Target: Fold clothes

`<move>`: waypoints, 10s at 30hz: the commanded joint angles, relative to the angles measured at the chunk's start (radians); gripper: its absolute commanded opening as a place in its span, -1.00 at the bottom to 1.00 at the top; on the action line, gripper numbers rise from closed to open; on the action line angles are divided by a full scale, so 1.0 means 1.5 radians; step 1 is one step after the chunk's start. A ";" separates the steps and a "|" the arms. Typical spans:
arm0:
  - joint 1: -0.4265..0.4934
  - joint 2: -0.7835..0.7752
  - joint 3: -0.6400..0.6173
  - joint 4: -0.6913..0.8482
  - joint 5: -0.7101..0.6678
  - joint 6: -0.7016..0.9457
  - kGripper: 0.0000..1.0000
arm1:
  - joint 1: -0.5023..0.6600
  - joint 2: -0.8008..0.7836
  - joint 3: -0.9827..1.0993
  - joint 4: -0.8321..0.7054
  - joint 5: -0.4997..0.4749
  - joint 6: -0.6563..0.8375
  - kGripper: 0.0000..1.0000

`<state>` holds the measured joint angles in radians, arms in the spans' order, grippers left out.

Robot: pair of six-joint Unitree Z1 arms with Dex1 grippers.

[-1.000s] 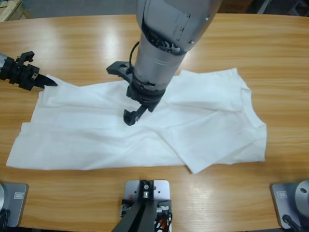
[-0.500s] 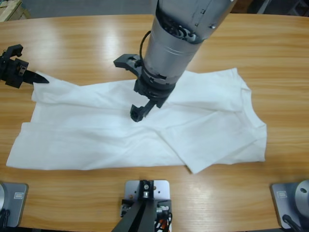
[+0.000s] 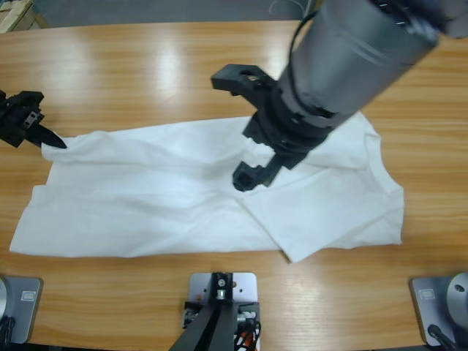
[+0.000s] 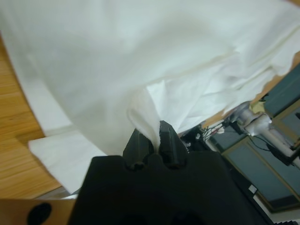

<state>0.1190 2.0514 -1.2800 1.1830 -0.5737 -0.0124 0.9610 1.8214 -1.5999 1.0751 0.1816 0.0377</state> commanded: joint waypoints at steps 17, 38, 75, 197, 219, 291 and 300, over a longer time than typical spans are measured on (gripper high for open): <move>-0.061 0.133 -0.096 0.151 0.125 0.000 0.34 | -0.008 -0.185 0.134 0.056 -0.059 0.040 1.00; -0.155 -0.089 -0.063 0.096 0.165 0.004 0.51 | -0.008 -0.329 0.241 0.054 -0.080 0.100 1.00; -0.401 -0.001 -0.055 -0.165 0.267 -0.031 0.49 | -0.008 -0.320 0.280 0.069 -0.086 0.110 1.00; -0.607 -0.288 0.249 -0.311 0.207 -0.308 0.52 | -0.008 -0.353 0.210 0.148 -0.105 0.107 1.00; -0.607 -0.309 0.257 -0.321 0.256 -0.333 0.53 | -0.008 -0.330 0.208 0.137 -0.103 0.100 1.00; -0.469 -0.404 0.287 -0.308 0.339 -0.460 0.53 | -0.008 -0.355 0.239 0.126 -0.098 0.086 1.00; -0.436 -0.363 0.294 -0.348 0.447 -0.454 0.74 | -0.008 -0.343 0.247 0.104 -0.093 0.086 1.00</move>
<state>-0.5770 1.3909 -0.8766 0.6872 0.0141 -0.6902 0.9607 1.2968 -1.2640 1.2495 0.0385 0.1654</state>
